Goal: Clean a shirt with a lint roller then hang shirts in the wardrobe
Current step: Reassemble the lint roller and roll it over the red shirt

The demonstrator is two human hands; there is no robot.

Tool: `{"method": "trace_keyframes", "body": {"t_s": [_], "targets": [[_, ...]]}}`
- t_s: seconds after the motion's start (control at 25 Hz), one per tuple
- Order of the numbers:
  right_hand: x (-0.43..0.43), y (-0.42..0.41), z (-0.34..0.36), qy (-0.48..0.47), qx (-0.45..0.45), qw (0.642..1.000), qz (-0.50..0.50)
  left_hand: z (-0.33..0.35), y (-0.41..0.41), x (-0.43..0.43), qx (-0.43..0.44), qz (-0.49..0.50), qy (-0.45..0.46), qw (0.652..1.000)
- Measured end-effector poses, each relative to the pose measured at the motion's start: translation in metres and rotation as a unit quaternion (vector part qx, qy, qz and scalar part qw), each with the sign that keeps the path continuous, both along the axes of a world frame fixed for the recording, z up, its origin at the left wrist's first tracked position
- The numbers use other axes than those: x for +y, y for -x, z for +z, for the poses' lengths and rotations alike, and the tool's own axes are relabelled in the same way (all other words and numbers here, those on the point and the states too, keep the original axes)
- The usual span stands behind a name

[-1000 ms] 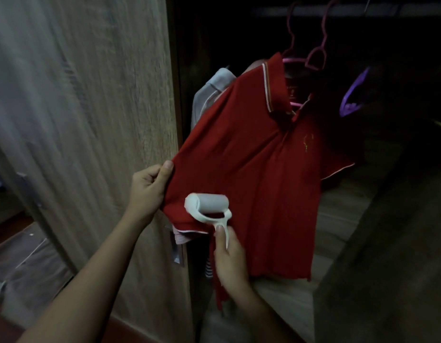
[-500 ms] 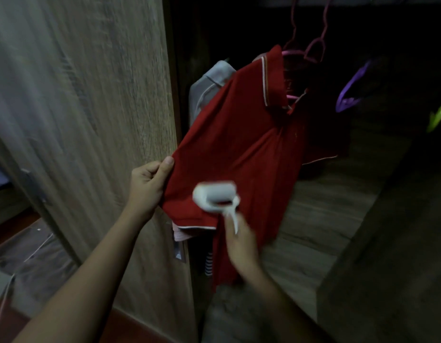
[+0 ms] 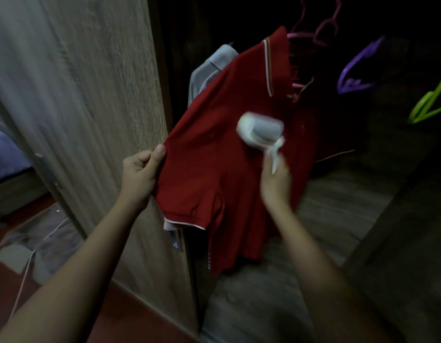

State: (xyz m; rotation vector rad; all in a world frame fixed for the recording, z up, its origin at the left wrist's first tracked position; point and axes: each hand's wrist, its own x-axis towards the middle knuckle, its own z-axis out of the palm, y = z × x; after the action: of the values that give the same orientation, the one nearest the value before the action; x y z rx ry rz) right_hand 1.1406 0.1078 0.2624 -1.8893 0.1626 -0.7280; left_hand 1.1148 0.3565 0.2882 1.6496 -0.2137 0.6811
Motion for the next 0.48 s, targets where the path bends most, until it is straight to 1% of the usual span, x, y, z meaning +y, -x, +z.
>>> {"method": "trace_keyframes", "body": {"t_s": [0.04, 0.12, 0.16, 0.2, 0.28, 0.36, 0.44, 0.48], "targets": [[0.011, 0.014, -0.042, 0.016, 0.049, 0.998, 0.036, 0.000, 0.000, -0.001, -0.001, 0.004, -0.001, 1.000], [0.028, 0.053, -0.116, 0.021, 0.161, 0.980, 0.115, -0.001, 0.000, -0.003, -0.002, 0.011, 0.000, 1.000], [0.030, 0.068, -0.138, 0.030, 0.191, 0.972, 0.135, -0.001, 0.000, -0.003, -0.001, 0.017, -0.001, 1.000], [0.026, 0.073, -0.145, 0.039, 0.194, 0.971, 0.136, -0.002, 0.000, -0.003, 0.001, 0.024, -0.002, 1.000], [0.013, 0.055, -0.117, 0.027, 0.143, 0.984, 0.103, -0.001, 0.000, -0.003, 0.004, 0.030, -0.003, 1.000], [-0.003, 0.022, -0.058, -0.002, 0.056, 0.997, 0.059, 0.000, 0.002, -0.004, 0.005, 0.032, -0.006, 0.999], [-0.018, -0.004, -0.001, -0.010, -0.046, 0.998, 0.029, -0.001, 0.002, -0.005, 0.007, 0.040, -0.003, 0.999], [-0.019, -0.011, 0.011, -0.013, -0.083, 0.996, 0.031, -0.001, 0.002, -0.005, 0.011, 0.045, 0.000, 0.999]]}}
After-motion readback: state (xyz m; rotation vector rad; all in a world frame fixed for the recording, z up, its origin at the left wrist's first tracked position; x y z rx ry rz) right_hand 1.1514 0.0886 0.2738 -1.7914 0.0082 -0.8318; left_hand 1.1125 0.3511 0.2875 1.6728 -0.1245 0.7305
